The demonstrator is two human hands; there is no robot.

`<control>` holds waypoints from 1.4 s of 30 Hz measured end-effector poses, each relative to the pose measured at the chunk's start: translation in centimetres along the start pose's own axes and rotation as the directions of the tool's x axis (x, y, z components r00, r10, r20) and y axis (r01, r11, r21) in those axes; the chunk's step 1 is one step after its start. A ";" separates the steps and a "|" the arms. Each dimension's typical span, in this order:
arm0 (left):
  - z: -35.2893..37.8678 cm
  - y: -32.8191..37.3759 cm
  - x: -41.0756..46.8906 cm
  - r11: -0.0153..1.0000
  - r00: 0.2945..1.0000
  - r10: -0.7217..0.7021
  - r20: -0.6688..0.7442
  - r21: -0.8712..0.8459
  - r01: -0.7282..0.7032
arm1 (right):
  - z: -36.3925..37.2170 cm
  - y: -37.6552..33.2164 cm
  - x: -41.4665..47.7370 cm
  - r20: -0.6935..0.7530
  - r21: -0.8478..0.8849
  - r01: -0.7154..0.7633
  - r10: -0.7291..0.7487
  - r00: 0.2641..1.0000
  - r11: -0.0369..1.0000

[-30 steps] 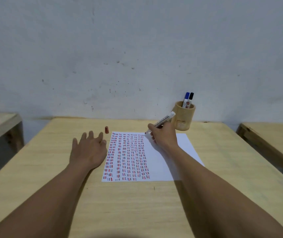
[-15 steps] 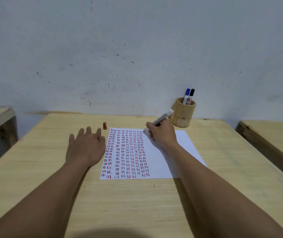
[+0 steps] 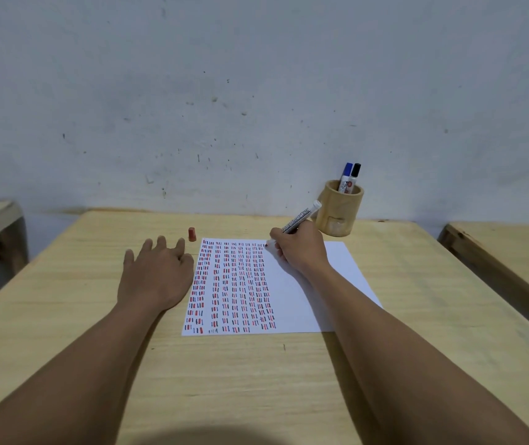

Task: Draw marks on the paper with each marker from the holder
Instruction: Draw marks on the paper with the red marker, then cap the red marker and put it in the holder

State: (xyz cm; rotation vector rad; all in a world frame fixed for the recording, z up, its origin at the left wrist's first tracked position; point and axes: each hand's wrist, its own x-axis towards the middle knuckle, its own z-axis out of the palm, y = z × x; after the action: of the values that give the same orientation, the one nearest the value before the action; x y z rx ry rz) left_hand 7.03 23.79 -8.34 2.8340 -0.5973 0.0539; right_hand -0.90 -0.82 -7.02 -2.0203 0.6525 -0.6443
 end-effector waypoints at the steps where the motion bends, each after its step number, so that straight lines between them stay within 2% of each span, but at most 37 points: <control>1: 0.0 0.0 0.0 1.000 1.000 0.001 -0.001 -0.001 -0.001 | 0.0 0.0 0.0 0.005 0.000 -0.003 0.003 1.000 1.000; 10: -0.1 0.3 0.0 1.000 0.999 -0.017 -0.029 -0.008 0.017 | -0.2 -0.4 -0.2 -0.020 0.050 -0.054 0.055 0.998 0.997; 15: -1.4 1.2 1.0 0.970 0.973 -0.127 -0.194 -0.231 0.081 | -0.8 -1.5 0.4 -0.052 0.181 -0.068 0.079 0.996 0.981; 19: -2.0 1.2 2.8 0.971 0.984 0.025 -0.174 -0.231 -0.065 | -1.4 -2.8 0.8 -0.028 0.302 -0.059 0.071 0.997 0.952; 22: -1.7 1.1 3.4 0.972 0.975 0.119 -0.189 -0.180 -0.153 | -1.8 -3.5 0.4 0.044 0.463 -0.125 0.118 0.992 0.877; 25: -1.5 1.2 3.3 0.966 0.963 0.124 -0.239 -0.195 -0.172 | -2.1 -4.1 -0.2 0.116 0.585 -0.214 0.181 0.977 0.782; 28: -2.0 2.0 2.6 0.951 0.956 0.094 -0.277 -0.259 -0.169 | -2.4 -4.4 -0.9 0.150 0.617 -0.260 0.214 0.965 0.743; 30: -2.8 3.2 1.9 0.891 0.952 0.037 -0.303 -0.421 -0.168 | -2.7 -4.5 -1.5 0.166 0.627 -0.263 0.204 0.965 0.734; 33: -4.7 5.5 1.1 0.741 0.953 -0.018 -0.302 -0.644 -0.190 | -3.2 -5.1 -2.4 0.199 0.662 -0.285 0.204 0.959 0.693; 36: -6.4 7.4 0.3 0.630 0.963 -0.017 -0.270 -0.750 -0.199 | -4.0 -5.8 -3.2 0.199 0.704 -0.284 0.204 0.959 0.651; 42: -8.0 10.0 -1.1 0.475 0.983 0.010 -0.182 -0.864 -0.165 | -6.1 -7.3 -4.2 0.150 0.764 -0.224 0.172 0.974 0.605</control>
State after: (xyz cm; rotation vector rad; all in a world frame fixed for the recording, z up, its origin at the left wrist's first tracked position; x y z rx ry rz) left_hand 2.14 17.35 1.61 1.7436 -0.5185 -0.0203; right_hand -6.57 1.72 1.32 -1.1144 0.4316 -0.5865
